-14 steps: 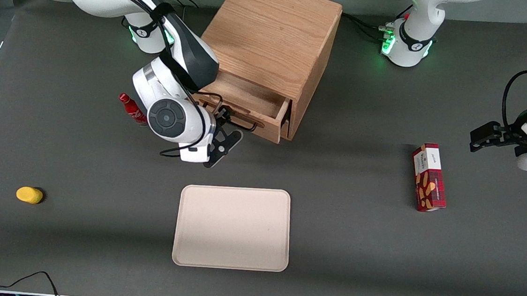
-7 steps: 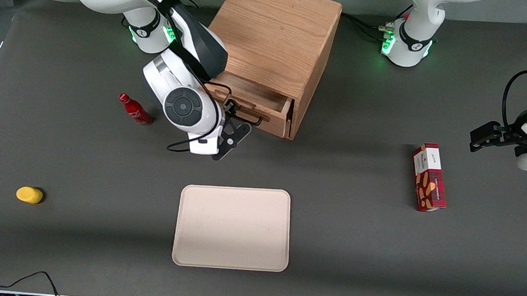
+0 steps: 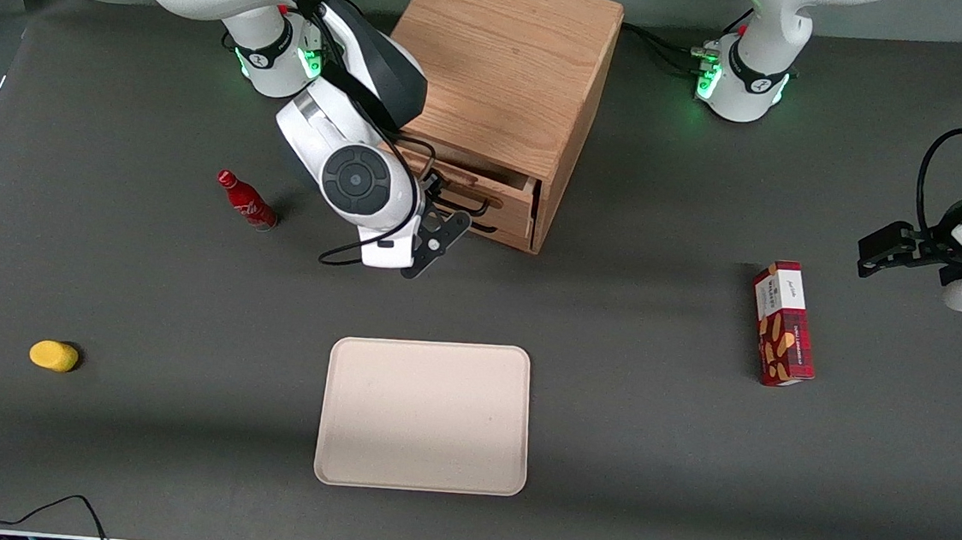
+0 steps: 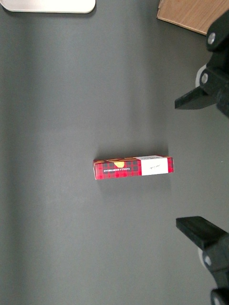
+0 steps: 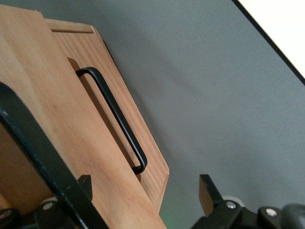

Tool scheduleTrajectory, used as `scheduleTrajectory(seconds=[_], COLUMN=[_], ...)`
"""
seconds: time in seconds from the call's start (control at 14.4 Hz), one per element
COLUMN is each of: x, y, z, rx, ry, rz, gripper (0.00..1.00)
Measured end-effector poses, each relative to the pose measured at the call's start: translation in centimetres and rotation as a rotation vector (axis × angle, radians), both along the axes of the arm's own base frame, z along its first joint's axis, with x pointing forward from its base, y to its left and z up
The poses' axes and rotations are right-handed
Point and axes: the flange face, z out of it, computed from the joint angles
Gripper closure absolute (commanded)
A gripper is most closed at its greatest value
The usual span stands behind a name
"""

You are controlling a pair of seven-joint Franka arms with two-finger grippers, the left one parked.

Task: Close top drawer
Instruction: 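Keep pushing the drawer with the right gripper until flush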

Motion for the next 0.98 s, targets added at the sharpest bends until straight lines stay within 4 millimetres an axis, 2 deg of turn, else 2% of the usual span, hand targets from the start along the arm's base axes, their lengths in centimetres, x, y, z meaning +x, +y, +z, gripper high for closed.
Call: scheduleTrajectory(seconds=[0.56, 0.98], x=[-2.2, -2.5], y=[1.2, 1.5], z=[0.1, 0.2], rx=[-0.029, -0.035], ry=[-0.005, -0.023], rz=[0.014, 0.022], gripper=[0.0, 0.0])
